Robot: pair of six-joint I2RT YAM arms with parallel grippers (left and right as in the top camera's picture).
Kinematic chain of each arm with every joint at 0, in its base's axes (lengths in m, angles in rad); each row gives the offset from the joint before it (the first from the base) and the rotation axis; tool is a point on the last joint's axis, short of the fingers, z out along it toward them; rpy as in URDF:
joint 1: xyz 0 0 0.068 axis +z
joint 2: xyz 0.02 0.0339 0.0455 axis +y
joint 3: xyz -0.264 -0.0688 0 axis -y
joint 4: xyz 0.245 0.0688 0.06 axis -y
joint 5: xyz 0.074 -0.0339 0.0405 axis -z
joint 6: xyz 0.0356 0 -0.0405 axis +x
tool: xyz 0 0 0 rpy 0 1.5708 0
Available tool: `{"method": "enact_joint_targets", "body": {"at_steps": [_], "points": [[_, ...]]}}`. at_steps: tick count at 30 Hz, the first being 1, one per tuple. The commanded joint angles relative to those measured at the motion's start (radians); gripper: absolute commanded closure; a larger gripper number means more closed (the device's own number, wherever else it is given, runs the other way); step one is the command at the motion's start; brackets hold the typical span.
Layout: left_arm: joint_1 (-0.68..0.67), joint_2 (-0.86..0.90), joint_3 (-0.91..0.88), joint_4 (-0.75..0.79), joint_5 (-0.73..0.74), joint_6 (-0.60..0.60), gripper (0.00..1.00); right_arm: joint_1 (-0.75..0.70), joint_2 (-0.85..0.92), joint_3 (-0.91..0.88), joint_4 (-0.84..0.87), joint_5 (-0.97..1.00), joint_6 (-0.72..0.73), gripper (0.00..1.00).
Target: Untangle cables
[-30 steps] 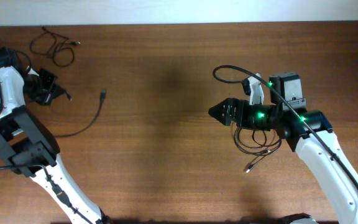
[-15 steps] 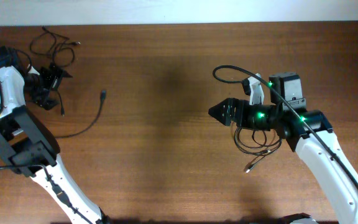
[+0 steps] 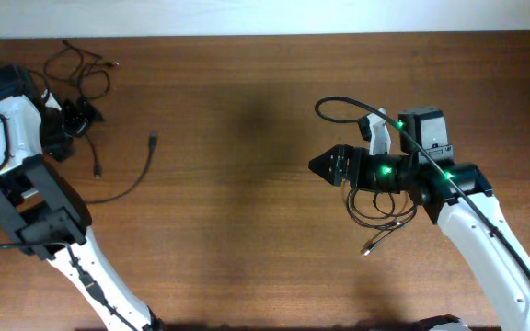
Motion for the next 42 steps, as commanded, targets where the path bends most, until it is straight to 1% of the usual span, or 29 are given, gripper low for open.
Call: {"method": "enact_joint_targets", "body": {"at_steps": [1, 3, 5, 7, 10, 14, 15, 16, 17, 22, 25, 26, 27, 29, 33, 34, 40, 42], "points": [[-0.007, -0.063, 0.001, -0.024, -0.111, -0.002, 0.01, 0.006, 0.003, 0.004, 0.001, 0.008, -0.014, 0.01], [-0.005, -0.111, 0.001, -0.066, -0.195, -0.060, 0.01, 0.006, 0.003, 0.004, 0.003, 0.008, -0.014, 0.02], [-0.005, -0.157, 0.001, -0.138, -0.243, -0.144, 0.01, 0.006, 0.003, 0.004, 0.008, 0.008, -0.014, 0.02], [-0.005, -0.169, 0.001, -0.221, -0.241, -0.233, 0.01, 0.006, 0.003, 0.004, 0.019, 0.008, -0.014, 0.02], [-0.006, -0.161, -0.029, -0.282, -0.241, -0.280, 0.01, 0.006, 0.003, 0.004, 0.025, 0.008, -0.014, 0.01], [-0.003, -0.159, -0.136, -0.271, -0.241, -0.299, 0.00, 0.006, 0.003, 0.004, 0.016, 0.007, -0.014, 0.01], [0.000, -0.159, -0.163, -0.256, -0.244, -0.299, 0.02, 0.006, 0.003, 0.004, 0.014, 0.007, -0.014, 0.01], [0.005, -0.158, -0.193, -0.243, -0.258, -0.299, 0.09, 0.006, 0.003, 0.004, 0.010, 0.008, -0.014, 0.02], [0.011, -0.158, -0.225, -0.227, -0.275, -0.299, 0.12, 0.006, 0.003, 0.004, 0.006, 0.008, -0.014, 0.02], [0.037, -0.157, -0.351, -0.159, -0.275, -0.318, 0.12, 0.006, 0.003, 0.004, -0.004, 0.008, -0.015, 0.01], [0.052, -0.157, -0.409, -0.118, -0.275, -0.318, 0.16, 0.006, 0.003, 0.004, -0.004, 0.008, -0.015, 0.01], [0.057, -0.157, -0.421, -0.102, -0.276, -0.318, 0.23, 0.006, 0.003, 0.004, -0.004, 0.008, -0.015, 0.01], [0.061, -0.157, -0.427, -0.093, -0.275, -0.318, 0.25, 0.006, 0.003, 0.004, -0.004, 0.008, -0.015, 0.02], [0.069, -0.157, -0.447, -0.060, -0.275, -0.318, 0.33, 0.006, 0.003, 0.004, -0.004, 0.008, -0.015, 0.01], [0.070, -0.157, -0.456, -0.026, -0.278, -0.318, 0.52, 0.006, 0.003, 0.004, -0.004, 0.008, -0.015, 0.01], [0.070, -0.157, -0.456, -0.020, -0.278, -0.318, 0.60, 0.006, 0.003, 0.004, -0.004, 0.008, -0.015, 0.02], [0.070, -0.157, -0.456, -0.008, -0.274, -0.318, 0.99, 0.006, 0.003, 0.004, -0.004, 0.008, -0.015, 0.01], [0.070, -0.157, -0.455, -0.006, -0.262, -0.317, 1.00, 0.006, 0.003, 0.004, -0.005, 0.008, -0.015, 0.01]]}}
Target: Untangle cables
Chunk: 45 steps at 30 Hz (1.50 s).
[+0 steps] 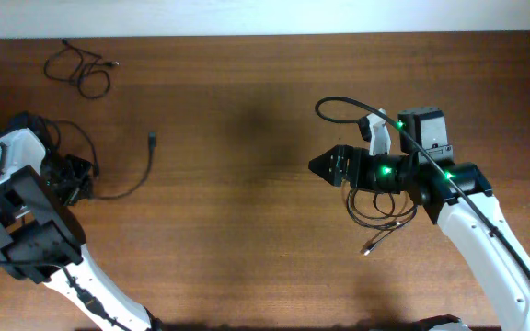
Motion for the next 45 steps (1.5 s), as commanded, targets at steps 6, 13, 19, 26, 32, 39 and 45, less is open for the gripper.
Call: {"method": "enact_joint_targets", "body": {"at_steps": [6, 13, 19, 26, 32, 39, 45], "points": [[0.014, -0.003, -0.003, 0.005, 0.166, 0.002, 1.00, 0.006, 0.003, 0.004, 0.000, 0.008, -0.014, 0.02], [0.015, -0.041, 0.106, 0.005, 0.429, 0.026, 1.00, 0.006, 0.003, 0.004, 0.000, 0.009, -0.014, 0.02], [0.016, -0.044, 0.163, 0.013, 0.462, 0.026, 1.00, 0.006, 0.003, 0.004, 0.001, 0.009, -0.014, 0.02], [0.018, -0.044, 0.163, 0.205, 0.463, 0.026, 1.00, 0.006, 0.003, 0.004, 0.000, 0.009, -0.014, 0.02], [0.018, -0.044, 0.163, 0.252, 0.445, 0.038, 1.00, 0.006, 0.003, 0.004, 0.001, 0.009, -0.014, 0.02], [0.015, -0.039, 0.154, 0.270, 0.416, 0.148, 0.96, 0.006, 0.003, 0.004, 0.000, 0.008, -0.014, 0.01], [0.015, -0.037, 0.133, 0.278, 0.279, 0.152, 0.99, 0.006, 0.003, 0.004, -0.004, 0.008, -0.014, 0.02]]}}
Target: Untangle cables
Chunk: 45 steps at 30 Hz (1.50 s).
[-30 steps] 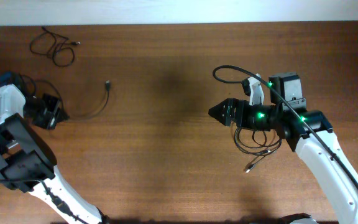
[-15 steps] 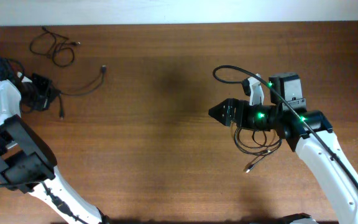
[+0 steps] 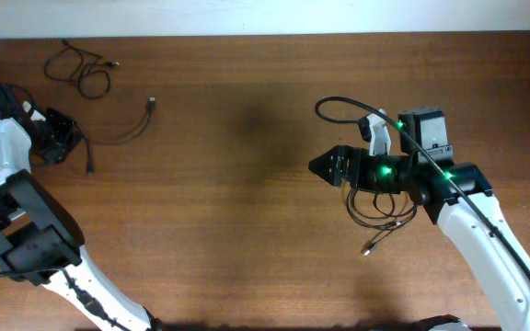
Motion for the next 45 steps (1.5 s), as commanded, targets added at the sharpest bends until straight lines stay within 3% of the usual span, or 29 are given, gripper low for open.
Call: {"method": "enact_joint_targets", "body": {"at_steps": [1, 13, 21, 26, 30, 32, 33, 37, 40, 45], "points": [[0.001, -0.026, -0.024, 0.028, -0.089, 0.025, 0.99, 0.006, 0.003, 0.004, -0.001, 0.008, -0.014, 0.01], [-0.014, -0.026, -0.045, 0.193, 0.039, 0.025, 0.98, 0.006, 0.003, 0.004, 0.000, 0.009, -0.014, 0.02], [-0.052, -0.026, -0.046, 0.205, -0.053, 0.025, 0.89, 0.006, 0.003, 0.004, -0.001, 0.008, -0.014, 0.01], [-0.052, -0.026, -0.046, 0.142, -0.189, 0.025, 0.70, 0.006, 0.003, 0.004, -0.001, 0.008, -0.014, 0.01], [-0.052, -0.026, -0.046, 0.122, -0.212, 0.053, 0.44, 0.006, 0.003, 0.004, 0.000, 0.009, -0.014, 0.01], [-0.052, -0.026, -0.046, 0.115, -0.212, 0.059, 0.25, 0.006, 0.003, 0.004, -0.001, 0.008, -0.014, 0.02], [-0.052, -0.026, -0.046, 0.115, -0.212, 0.059, 0.24, 0.006, 0.003, 0.004, -0.001, 0.008, -0.014, 0.02], [-0.052, -0.027, -0.046, 0.108, -0.209, 0.060, 0.24, 0.006, 0.003, 0.004, 0.000, 0.008, -0.014, 0.01], [-0.053, -0.027, -0.046, 0.092, -0.199, 0.079, 0.34, 0.006, 0.003, 0.004, -0.001, 0.009, -0.014, 0.02], [-0.076, -0.027, -0.046, 0.078, 0.083, 0.353, 0.37, 0.006, 0.003, 0.004, 0.003, 0.009, -0.014, 0.01]]}}
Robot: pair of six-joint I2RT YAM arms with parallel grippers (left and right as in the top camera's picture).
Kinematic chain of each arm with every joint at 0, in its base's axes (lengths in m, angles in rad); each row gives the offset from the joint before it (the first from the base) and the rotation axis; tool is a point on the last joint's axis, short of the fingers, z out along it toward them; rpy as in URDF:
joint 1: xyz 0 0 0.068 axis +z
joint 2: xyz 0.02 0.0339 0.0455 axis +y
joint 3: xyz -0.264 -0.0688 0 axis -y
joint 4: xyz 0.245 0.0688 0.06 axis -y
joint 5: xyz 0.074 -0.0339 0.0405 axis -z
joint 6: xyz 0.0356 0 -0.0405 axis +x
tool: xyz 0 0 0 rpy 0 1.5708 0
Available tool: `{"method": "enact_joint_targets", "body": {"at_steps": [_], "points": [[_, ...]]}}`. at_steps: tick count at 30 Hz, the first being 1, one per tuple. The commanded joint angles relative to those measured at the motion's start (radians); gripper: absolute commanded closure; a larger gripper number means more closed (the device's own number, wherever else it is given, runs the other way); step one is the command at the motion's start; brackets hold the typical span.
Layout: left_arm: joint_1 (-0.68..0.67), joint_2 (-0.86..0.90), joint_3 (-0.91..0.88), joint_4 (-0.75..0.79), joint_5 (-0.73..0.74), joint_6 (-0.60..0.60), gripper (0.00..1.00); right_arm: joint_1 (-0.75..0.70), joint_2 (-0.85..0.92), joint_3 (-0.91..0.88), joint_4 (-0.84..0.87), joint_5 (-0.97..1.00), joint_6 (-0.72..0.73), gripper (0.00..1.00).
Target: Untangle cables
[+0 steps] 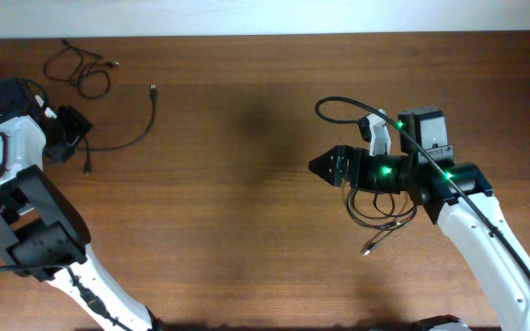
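Note:
A long black cable (129,138) lies on the wooden table at the far left. One plug (152,89) points toward the far edge and the other end (87,169) trails nearer. My left gripper (70,131) is shut on this cable where it bends. A small coiled cable (81,69) lies apart from it near the far left corner. At the right, my right gripper (316,166) points left with its fingers together and nothing seen between them. A second tangle of black cable (380,211) lies under the right arm.
The table's far edge meets a white wall (265,14). A loop of the right arm's own cabling (337,103) arches above its wrist. The left arm's base and links (35,239) fill the near left side.
My left gripper has shifted a little to the right with the long cable. The cable's plug end now lies slightly nearer the far edge. The right arm has not moved.
First my left gripper held the long cable close beside the small coil at the far left. Then it was nearer the front, and the coil lay alone. Then it was back toward the far side with the cable stretched out, as now. The right arm stayed still.

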Motion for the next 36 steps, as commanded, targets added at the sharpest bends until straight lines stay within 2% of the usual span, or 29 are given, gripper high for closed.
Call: {"method": "enact_joint_targets", "body": {"at_steps": [1, 4, 6, 15, 19, 26, 34, 36], "points": [[-0.030, -0.027, -0.005, -0.008, 0.222, 0.237, 0.38, 0.006, 0.003, 0.004, 0.005, 0.008, -0.014, 0.02], [-0.093, -0.026, -0.005, -0.015, 0.225, 0.422, 0.35, 0.006, 0.003, 0.004, 0.006, 0.008, -0.014, 0.02], [-0.133, -0.026, -0.005, -0.014, 0.181, 0.467, 0.35, 0.006, 0.003, 0.004, 0.006, 0.008, -0.014, 0.02], [-0.319, -0.026, -0.005, 0.100, -0.159, 0.468, 0.41, 0.006, 0.003, 0.004, 0.005, 0.009, -0.014, 0.02], [-0.347, -0.026, -0.005, 0.148, -0.278, 0.469, 0.43, 0.006, 0.003, 0.004, 0.002, 0.009, -0.019, 0.01], [-0.347, 0.003, -0.005, 0.177, -0.256, 0.513, 0.48, 0.006, 0.003, 0.004, 0.003, 0.009, -0.022, 0.02], [-0.347, 0.072, -0.005, 0.207, -0.140, 0.513, 0.48, 0.006, 0.003, 0.004, 0.003, 0.009, -0.022, 0.02], [-0.347, 0.073, -0.005, 0.213, -0.141, 0.529, 0.51, 0.006, 0.003, 0.004, 0.006, 0.010, -0.022, 0.02]]}}
